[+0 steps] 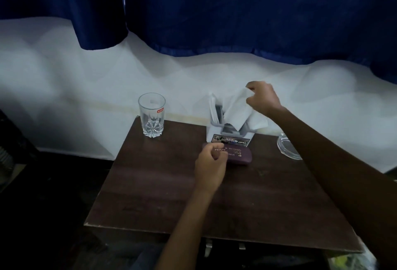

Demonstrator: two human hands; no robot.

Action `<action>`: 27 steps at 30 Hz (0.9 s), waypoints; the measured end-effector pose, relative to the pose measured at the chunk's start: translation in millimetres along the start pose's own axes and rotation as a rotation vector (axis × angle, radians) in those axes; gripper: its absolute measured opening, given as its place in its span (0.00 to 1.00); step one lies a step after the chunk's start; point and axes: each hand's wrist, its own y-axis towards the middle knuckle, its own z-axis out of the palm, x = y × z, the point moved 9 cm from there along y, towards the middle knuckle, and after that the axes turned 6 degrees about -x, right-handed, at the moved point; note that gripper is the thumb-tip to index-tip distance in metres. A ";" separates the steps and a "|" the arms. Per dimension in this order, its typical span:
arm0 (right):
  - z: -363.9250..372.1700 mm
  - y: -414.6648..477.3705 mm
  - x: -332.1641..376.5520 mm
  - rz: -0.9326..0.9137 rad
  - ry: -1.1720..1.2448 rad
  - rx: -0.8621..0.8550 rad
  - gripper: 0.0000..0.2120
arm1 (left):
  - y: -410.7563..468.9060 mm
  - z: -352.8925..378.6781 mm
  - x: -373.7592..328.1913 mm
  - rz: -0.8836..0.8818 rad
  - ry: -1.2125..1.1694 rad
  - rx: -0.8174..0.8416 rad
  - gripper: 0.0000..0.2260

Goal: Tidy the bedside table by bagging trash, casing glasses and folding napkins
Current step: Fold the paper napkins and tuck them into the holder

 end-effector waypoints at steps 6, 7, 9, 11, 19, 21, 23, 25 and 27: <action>4.5 0.2 10.4 -0.034 -0.076 -0.037 0.24 | 0.3 2.8 0.5 -0.011 0.006 0.005 0.11; 7.3 0.3 10.6 -0.035 -0.067 -0.023 0.25 | 0.1 3.2 0.6 -0.013 0.013 0.007 0.11; 17.8 -1.3 8.8 -0.041 -0.071 0.045 0.24 | -0.8 4.4 1.2 -0.020 0.026 0.014 0.10; 24.9 -3.8 4.2 -0.033 -0.070 0.084 0.22 | -1.1 5.5 2.5 -0.029 0.037 0.020 0.08; 46.2 -9.2 -0.7 -0.047 -0.121 0.236 0.23 | -1.2 7.4 2.1 -0.032 0.053 0.029 0.08; 51.3 -10.5 0.3 -0.063 -0.179 0.266 0.24 | -1.4 7.7 1.6 -0.028 0.058 0.031 0.08; 53.1 -11.5 2.4 -0.077 -0.218 0.268 0.23 | -1.5 8.1 1.7 -0.026 0.062 0.033 0.08; 46.5 -9.0 4.2 -0.080 -0.240 0.209 0.22 | -1.7 9.0 1.8 -0.026 0.070 0.035 0.08; 39.1 -5.8 6.2 -0.096 -0.266 0.160 0.21 | -2.2 10.0 0.8 -0.023 0.065 0.033 0.08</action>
